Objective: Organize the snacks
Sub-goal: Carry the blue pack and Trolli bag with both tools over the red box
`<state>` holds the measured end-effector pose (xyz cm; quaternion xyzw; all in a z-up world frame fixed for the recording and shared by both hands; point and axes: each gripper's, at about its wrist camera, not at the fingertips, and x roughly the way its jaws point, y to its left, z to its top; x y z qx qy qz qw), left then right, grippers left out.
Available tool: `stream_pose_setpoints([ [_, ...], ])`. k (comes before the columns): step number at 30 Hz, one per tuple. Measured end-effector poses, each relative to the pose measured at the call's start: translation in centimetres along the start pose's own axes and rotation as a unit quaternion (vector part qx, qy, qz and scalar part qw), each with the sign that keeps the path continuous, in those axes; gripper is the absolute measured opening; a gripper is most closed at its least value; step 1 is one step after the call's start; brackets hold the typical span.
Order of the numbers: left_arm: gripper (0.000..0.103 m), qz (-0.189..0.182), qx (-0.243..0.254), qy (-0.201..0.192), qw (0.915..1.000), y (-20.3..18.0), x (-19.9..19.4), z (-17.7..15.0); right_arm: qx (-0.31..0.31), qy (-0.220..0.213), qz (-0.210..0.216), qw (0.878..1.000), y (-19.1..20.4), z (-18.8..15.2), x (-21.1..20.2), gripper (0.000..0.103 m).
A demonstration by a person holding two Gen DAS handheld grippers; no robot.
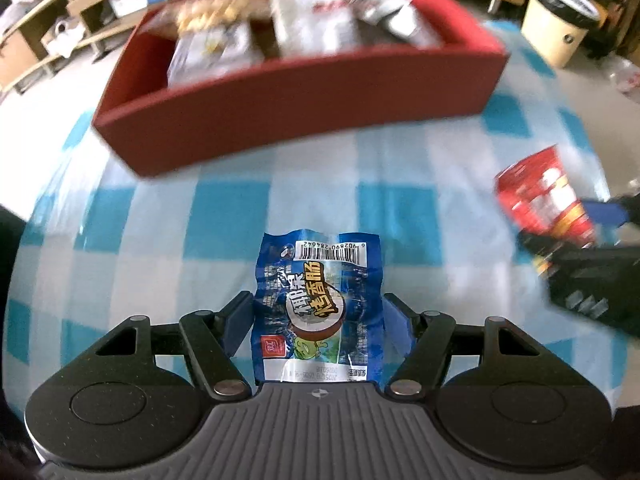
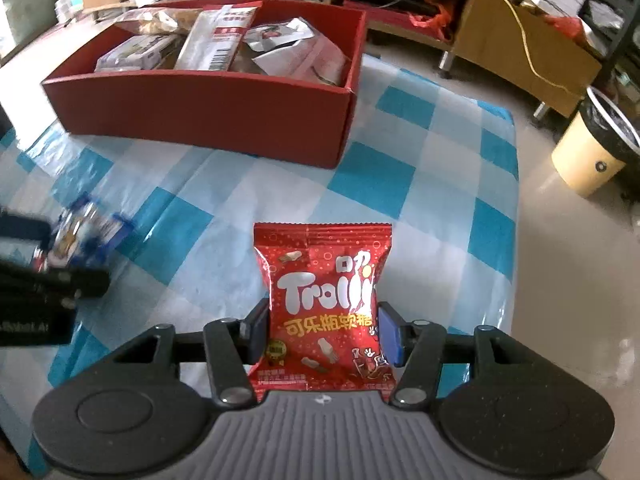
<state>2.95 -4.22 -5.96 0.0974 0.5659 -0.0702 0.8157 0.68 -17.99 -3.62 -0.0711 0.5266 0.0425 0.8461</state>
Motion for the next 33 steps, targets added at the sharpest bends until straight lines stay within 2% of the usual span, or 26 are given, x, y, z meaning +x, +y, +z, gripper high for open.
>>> stream_pose_setpoints([
  [1, 0.076, -0.006, -0.005, -0.006, 0.9999, 0.3, -0.1, -0.2, 0.005, 0.004, 0.002, 1.000, -0.2, 0.1, 0.1, 0.058],
  [3, 0.076, -0.007, -0.002, -0.008, 0.9999, 0.3, -0.1, -0.3, 0.023, 0.010, -0.001, 1.000, -0.8, 0.3, 0.5, 0.079],
  [5, 0.080, -0.004, -0.002, -0.010, 0.9999, 0.3, 0.0, -0.3, 0.042, 0.019, -0.011, 0.999, -1.5, 0.2, 0.9, 0.095],
  [8, 0.081, -0.001, 0.004, -0.013, 0.9999, 0.2, -0.1, -0.3, 0.088, 0.031, 0.019, 0.995, -3.4, 0.0, 1.7, 0.097],
  [10, 0.076, -0.007, 0.002, -0.011, 0.9999, 0.2, -0.2, -0.3, 0.072, 0.023, 0.020, 0.997, -3.1, -0.1, 1.5, 0.091],
  [11, 0.075, -0.010, 0.001, -0.010, 0.9999, 0.3, -0.3, -0.4, 0.064, 0.018, 0.022, 0.998, -2.9, -0.1, 1.3, 0.080],
  [14, 0.075, -0.009, 0.003, -0.007, 0.9999, 0.3, -0.3, -0.4, 0.049, 0.010, 0.040, 0.998, -2.1, 0.2, 0.6, 0.058],
  [15, 0.075, -0.011, 0.003, -0.004, 0.9999, 0.2, -0.3, -0.4, 0.047, 0.010, 0.042, 0.998, -1.9, 0.3, 0.5, 0.056],
  [21, 0.075, -0.023, 0.004, -0.012, 0.9996, 0.0, -1.3, -0.2, 0.070, 0.006, 0.078, 0.994, -1.5, 0.5, -0.2, 0.054],
  [26, 0.075, -0.036, -0.004, -0.031, 0.9989, 0.0, -2.7, 0.3, 0.094, -0.023, 0.102, 0.990, -1.9, 1.1, -1.8, 0.054],
  [33, 0.075, -0.038, -0.010, -0.051, 0.9979, 0.1, -3.8, 1.0, 0.099, -0.050, 0.114, 0.987, -1.8, 2.3, -3.0, 0.054],
])
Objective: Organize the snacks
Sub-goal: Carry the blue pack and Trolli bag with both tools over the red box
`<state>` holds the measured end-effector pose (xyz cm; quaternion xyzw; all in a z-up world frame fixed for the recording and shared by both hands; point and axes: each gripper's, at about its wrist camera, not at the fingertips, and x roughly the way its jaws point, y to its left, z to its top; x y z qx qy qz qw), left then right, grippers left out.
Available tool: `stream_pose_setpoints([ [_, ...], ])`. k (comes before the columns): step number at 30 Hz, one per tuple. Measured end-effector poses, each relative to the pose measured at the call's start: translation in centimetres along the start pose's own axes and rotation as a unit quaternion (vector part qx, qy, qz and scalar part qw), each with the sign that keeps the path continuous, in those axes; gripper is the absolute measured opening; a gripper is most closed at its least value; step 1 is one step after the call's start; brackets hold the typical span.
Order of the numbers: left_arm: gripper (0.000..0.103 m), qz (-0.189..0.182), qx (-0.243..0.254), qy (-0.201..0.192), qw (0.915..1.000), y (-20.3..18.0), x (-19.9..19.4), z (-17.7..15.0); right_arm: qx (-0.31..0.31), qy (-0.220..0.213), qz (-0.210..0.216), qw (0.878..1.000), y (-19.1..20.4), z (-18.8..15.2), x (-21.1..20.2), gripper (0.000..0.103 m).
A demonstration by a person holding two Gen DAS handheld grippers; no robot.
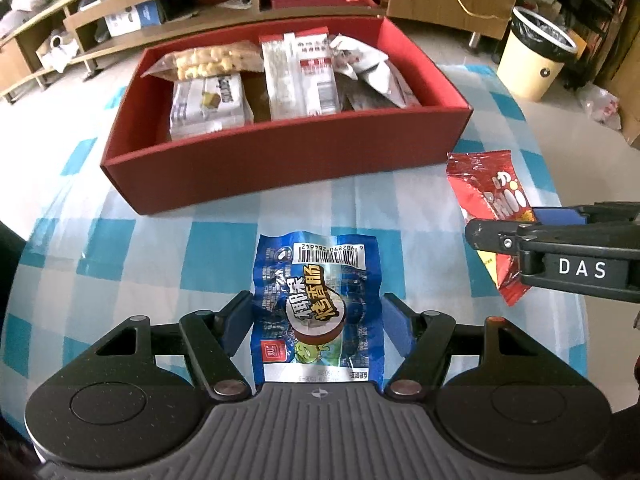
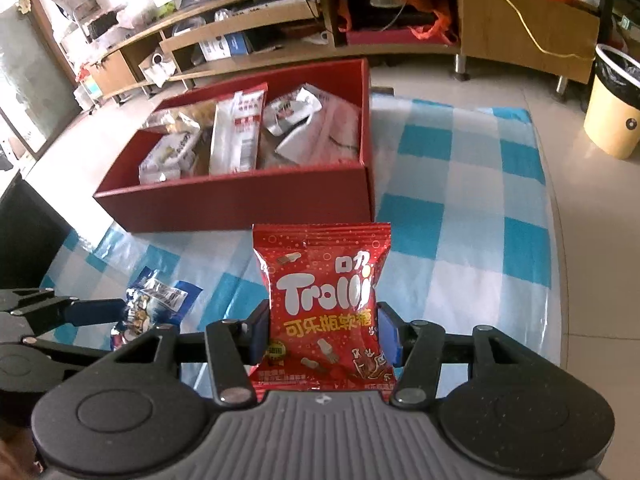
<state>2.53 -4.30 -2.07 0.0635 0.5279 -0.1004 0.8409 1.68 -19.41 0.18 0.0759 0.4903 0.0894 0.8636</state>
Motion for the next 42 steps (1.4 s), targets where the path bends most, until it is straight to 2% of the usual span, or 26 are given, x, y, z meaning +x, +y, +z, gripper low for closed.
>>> stream_pose_setpoints([
  [24, 0.075, -0.002, -0.056, -0.058, 0.9967, 2.7, -3.9, 1.4, -0.001, -0.059, 0.012, 0.998, 1.4, -0.8, -3.8, 0.054],
  [31, 0.075, 0.013, -0.061, -0.086, 0.9944, 2.9, -5.1, 2.1, -0.018, -0.102, 0.010, 0.995, 3.0, 0.5, -5.2, 0.054],
  [42, 0.075, 0.021, -0.068, -0.095, 0.9929, 3.0, -5.1, 3.7, -0.029, -0.116, 0.008, 0.993, 4.2, 3.4, -5.0, 0.054],
])
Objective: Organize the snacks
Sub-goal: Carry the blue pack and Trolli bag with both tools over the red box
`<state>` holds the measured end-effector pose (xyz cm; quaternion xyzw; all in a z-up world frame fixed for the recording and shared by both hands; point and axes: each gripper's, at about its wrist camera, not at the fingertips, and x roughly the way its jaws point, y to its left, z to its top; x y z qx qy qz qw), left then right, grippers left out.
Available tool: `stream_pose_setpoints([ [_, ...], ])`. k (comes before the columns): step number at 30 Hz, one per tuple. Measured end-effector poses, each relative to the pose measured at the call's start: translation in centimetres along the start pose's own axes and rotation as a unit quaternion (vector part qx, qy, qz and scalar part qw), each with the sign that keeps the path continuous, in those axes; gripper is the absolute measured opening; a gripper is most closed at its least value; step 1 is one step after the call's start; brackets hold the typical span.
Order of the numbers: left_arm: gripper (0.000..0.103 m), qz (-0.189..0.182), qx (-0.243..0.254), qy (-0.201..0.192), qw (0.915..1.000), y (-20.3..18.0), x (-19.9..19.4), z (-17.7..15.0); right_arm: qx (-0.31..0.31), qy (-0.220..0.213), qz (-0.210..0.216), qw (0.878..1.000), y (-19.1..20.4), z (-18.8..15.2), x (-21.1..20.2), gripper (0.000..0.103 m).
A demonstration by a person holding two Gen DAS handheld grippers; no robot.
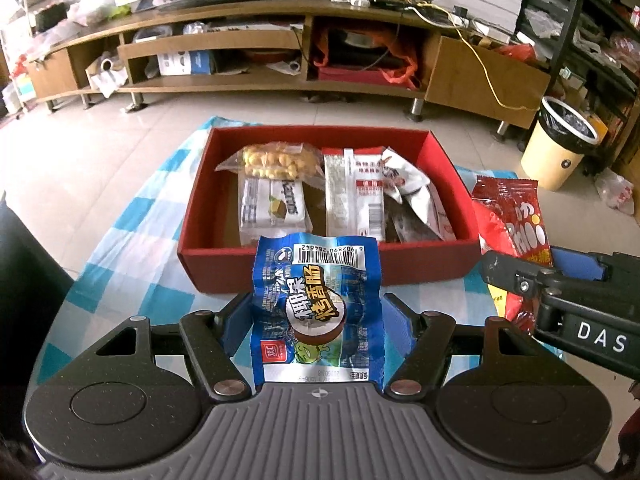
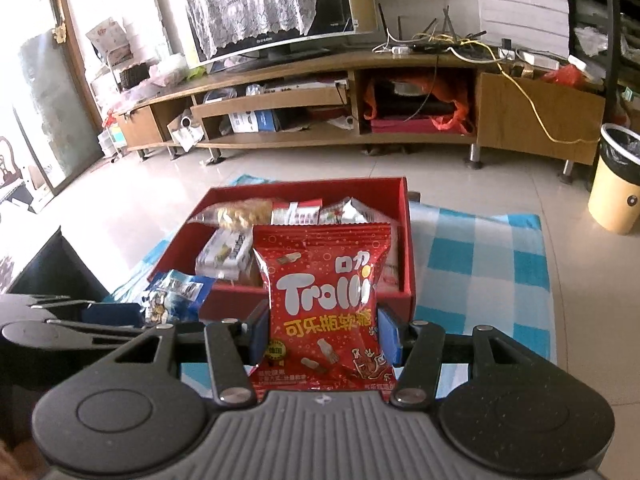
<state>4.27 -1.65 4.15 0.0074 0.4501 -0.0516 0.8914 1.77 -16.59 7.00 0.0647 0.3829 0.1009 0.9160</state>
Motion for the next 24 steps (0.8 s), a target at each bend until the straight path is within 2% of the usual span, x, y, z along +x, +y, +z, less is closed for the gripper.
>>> stream_pose_setpoints([
  [8, 0.075, 0.008, 0.001, 0.000, 1.0000, -0.3, 0.8, 1.7, -0.002, 0.018, -0.001, 1.000, 0.0, 1.3, 1.8, 0.054],
  [24, 0.075, 0.026, -0.008, -0.008, 0.9996, -0.3, 2.5, 5.2, -0.001, 0.011, -0.004, 1.000, -0.5, 5.0, 4.0, 0.054],
])
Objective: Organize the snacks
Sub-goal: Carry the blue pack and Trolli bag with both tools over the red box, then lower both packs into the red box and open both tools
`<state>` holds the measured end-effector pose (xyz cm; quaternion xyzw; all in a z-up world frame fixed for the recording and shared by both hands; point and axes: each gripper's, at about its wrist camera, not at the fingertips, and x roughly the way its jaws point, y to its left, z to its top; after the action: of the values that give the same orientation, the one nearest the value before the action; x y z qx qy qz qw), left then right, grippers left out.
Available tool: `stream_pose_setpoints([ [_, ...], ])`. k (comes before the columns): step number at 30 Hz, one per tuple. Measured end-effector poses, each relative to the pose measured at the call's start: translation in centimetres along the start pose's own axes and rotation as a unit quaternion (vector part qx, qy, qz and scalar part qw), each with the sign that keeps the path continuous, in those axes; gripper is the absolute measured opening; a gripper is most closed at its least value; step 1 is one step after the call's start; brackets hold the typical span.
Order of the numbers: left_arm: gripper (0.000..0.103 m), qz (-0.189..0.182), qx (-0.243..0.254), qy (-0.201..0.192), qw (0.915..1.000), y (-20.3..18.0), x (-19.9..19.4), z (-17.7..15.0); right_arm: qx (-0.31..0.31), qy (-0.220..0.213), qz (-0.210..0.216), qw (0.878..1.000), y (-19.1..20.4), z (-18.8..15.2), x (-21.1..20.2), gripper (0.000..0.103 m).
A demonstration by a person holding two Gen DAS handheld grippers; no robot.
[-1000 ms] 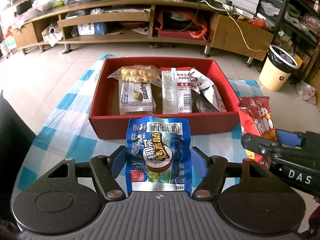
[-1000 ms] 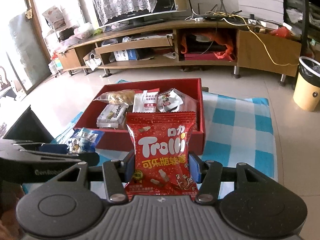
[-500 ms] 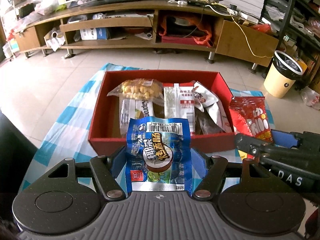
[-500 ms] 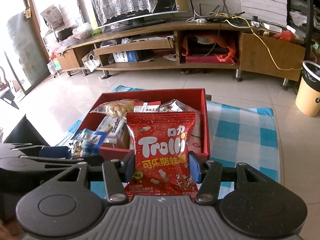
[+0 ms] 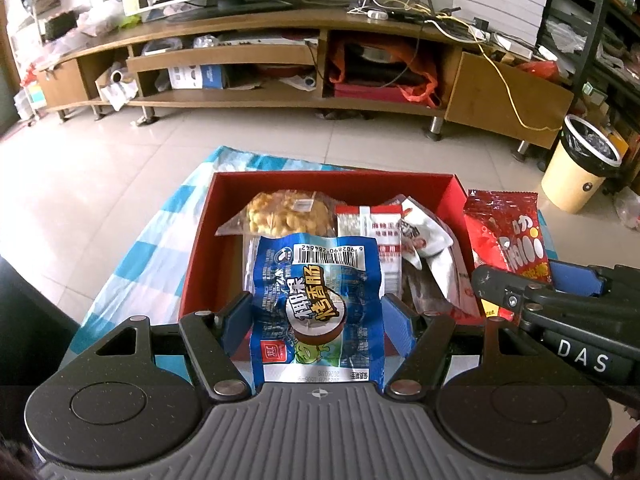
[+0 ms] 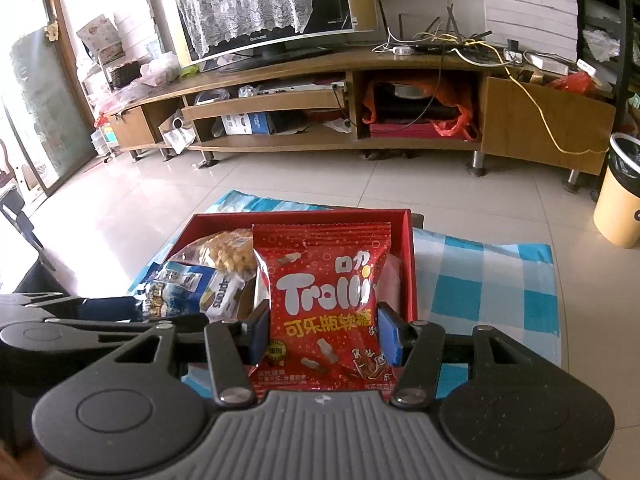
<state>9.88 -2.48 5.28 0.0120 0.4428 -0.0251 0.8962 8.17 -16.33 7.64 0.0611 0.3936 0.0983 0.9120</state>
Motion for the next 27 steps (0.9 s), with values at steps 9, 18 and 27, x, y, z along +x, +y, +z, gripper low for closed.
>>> stream_pose_setpoints([
  [9, 0.075, 0.012, -0.003, -0.003, 0.9999, 0.0, 1.4, 2.2, -0.002, 0.002, -0.003, 1.000, -0.1, 1.9, 1.5, 0.054],
  [18, 0.074, 0.023, -0.005, 0.007, 0.9997, 0.0, 3.5, 4.2, 0.001, 0.016, -0.004, 1.000, -0.7, 4.1, 4.3, 0.054],
  [27, 0.074, 0.034, -0.002, 0.030, 0.9989, -0.2, 6.1, 4.9, 0.005, 0.045, -0.007, 0.999, -1.5, 4.7, 7.2, 0.054],
])
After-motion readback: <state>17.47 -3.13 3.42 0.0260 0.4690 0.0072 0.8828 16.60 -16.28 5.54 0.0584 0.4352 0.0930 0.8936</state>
